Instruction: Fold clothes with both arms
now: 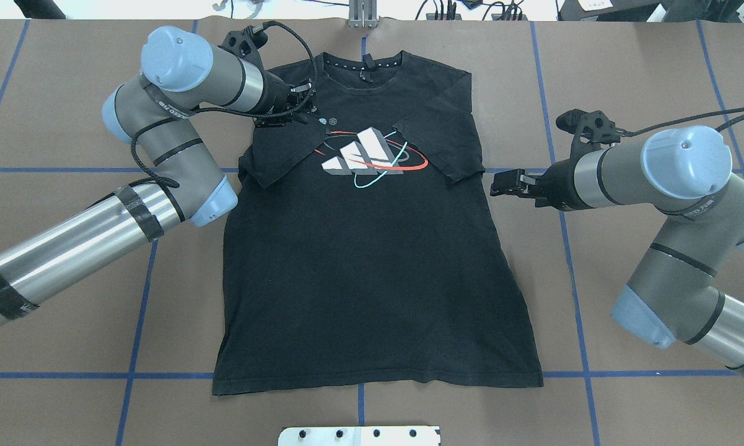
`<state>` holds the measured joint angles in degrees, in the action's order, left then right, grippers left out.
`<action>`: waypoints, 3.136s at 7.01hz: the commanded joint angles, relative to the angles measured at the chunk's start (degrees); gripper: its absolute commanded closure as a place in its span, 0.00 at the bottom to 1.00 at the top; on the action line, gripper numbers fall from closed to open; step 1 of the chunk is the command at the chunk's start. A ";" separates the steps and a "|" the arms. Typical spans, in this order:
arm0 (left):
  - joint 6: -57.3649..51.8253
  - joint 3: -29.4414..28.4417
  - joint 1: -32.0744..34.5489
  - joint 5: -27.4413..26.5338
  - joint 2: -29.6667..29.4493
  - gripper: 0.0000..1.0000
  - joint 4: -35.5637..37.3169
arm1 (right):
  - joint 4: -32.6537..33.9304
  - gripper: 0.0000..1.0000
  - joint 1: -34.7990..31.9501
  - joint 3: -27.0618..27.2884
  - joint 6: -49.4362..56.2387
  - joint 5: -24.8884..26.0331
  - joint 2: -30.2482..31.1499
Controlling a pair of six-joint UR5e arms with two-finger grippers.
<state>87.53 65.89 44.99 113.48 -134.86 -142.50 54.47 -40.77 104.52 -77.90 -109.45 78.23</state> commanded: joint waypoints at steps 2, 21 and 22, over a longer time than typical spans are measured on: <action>3.06 14.74 0.01 0.33 9.15 0.12 0.20 | -0.07 0.01 1.91 2.43 -12.83 3.96 1.12; 6.77 23.85 -0.87 -4.76 17.09 0.13 0.03 | 8.37 0.53 45.25 17.91 -44.88 42.48 23.11; 6.77 23.85 -0.87 -4.76 17.09 0.13 0.03 | 8.37 0.55 45.43 17.91 -44.88 42.48 23.11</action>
<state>94.32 89.77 44.13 108.72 -117.81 -142.47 62.84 4.45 122.46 -122.78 -66.97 101.34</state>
